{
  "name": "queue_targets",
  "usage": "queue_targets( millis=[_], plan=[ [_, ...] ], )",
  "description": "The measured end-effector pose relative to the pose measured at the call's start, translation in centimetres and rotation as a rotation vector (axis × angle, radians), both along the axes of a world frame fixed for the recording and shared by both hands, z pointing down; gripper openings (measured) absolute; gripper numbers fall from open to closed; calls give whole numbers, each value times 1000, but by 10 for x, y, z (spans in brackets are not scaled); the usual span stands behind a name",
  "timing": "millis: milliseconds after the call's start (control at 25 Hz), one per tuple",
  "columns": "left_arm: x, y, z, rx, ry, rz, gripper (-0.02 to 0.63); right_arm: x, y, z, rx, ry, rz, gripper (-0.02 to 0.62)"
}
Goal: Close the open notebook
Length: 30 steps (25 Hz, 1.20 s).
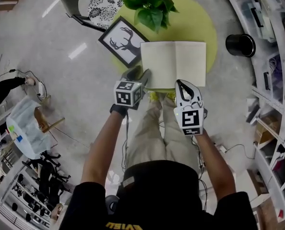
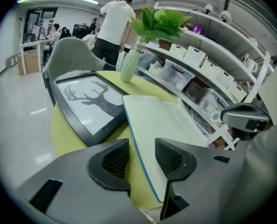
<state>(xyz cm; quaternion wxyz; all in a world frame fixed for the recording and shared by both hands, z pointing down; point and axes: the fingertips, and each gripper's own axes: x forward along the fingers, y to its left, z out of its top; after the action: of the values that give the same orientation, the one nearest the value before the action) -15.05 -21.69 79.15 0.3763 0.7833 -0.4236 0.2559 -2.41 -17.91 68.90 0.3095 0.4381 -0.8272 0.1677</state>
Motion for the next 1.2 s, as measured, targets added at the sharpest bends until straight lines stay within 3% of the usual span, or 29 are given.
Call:
queue_targets(
  millis=[320, 1200],
  plan=[
    [4, 1, -1, -18, 19, 37, 159, 7, 10, 2, -14, 9, 14, 0],
    [3, 1, -9, -51, 87, -57, 109, 13, 16, -7, 3, 6, 21, 0]
  ],
)
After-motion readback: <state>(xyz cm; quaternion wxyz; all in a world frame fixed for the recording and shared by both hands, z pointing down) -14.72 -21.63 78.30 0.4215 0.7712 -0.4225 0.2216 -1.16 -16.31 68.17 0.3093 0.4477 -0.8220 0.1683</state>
